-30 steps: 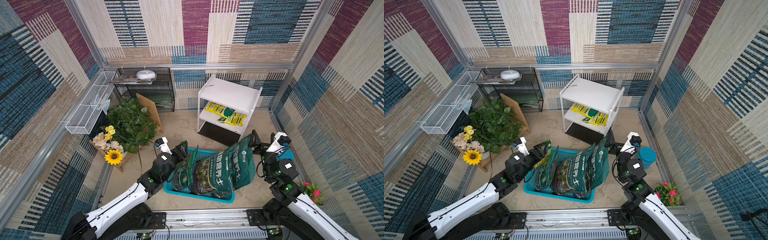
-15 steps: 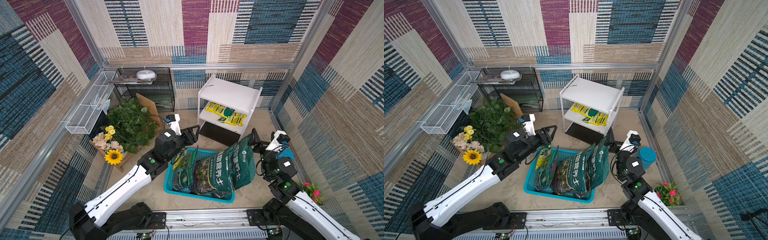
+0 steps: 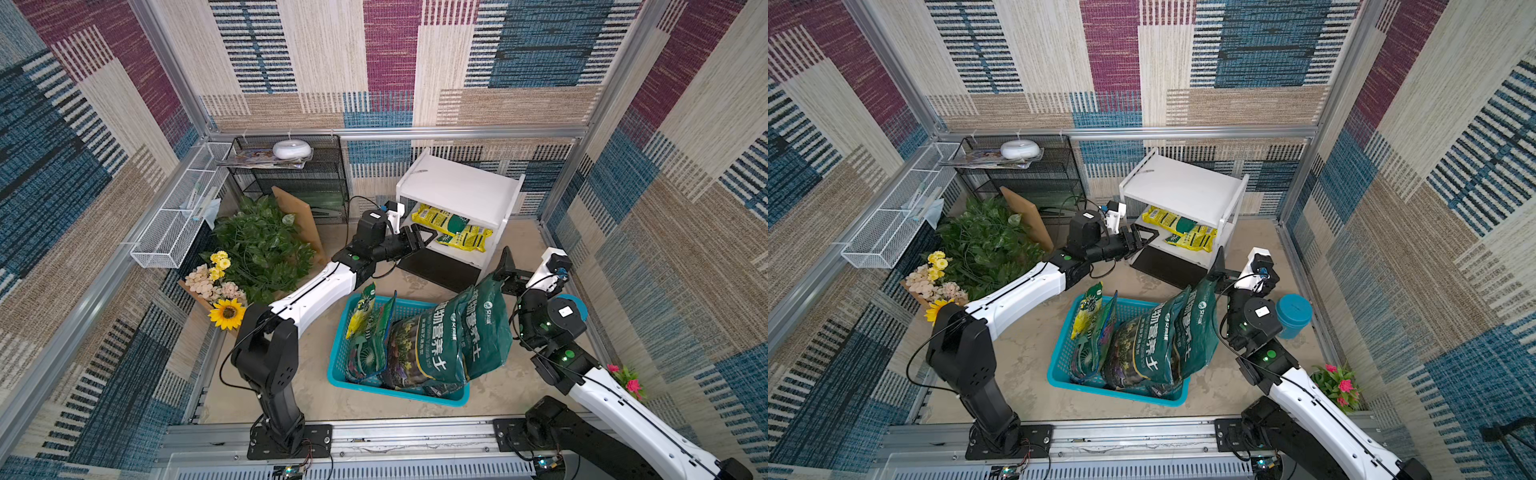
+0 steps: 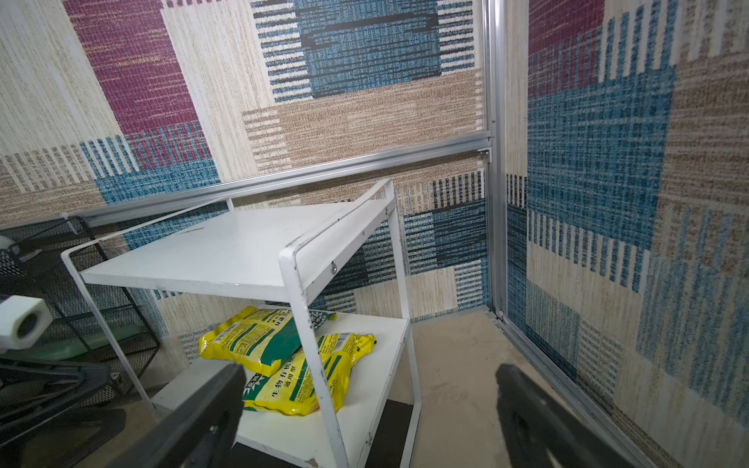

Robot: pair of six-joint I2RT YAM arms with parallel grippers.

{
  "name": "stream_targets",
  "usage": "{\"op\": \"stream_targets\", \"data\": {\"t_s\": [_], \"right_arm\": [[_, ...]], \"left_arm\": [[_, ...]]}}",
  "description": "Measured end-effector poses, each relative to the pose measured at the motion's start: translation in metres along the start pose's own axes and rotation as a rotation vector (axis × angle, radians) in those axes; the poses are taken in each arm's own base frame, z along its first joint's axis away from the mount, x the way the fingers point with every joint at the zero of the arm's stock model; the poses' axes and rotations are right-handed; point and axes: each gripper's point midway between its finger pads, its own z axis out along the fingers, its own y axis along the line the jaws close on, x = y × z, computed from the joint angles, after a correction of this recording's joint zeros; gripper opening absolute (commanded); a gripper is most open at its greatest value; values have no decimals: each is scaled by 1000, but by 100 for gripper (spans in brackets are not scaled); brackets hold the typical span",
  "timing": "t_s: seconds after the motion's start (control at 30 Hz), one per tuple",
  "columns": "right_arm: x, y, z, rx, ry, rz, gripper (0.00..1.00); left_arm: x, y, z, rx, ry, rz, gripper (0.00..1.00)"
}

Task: Take down the fertilizer bag from the shelf
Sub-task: Pick up the fertilizer bag from the shelf.

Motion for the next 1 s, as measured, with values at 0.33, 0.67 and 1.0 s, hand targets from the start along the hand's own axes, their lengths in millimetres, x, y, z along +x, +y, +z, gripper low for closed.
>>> {"op": "stream_targets", "data": {"t_s": [0.33,0.67,1.0], "right_arm": [[7,3,7,8,8,-39,99],[9,3,6,-3,8,-37,99],[12,6,7,-17,14,-38,99]], "left_arm": [[-6,26,44,12,38,-118,73],[-11,43,60,-11,17,-150,67],[-18,63,68,-25,-64,-194,63]]}}
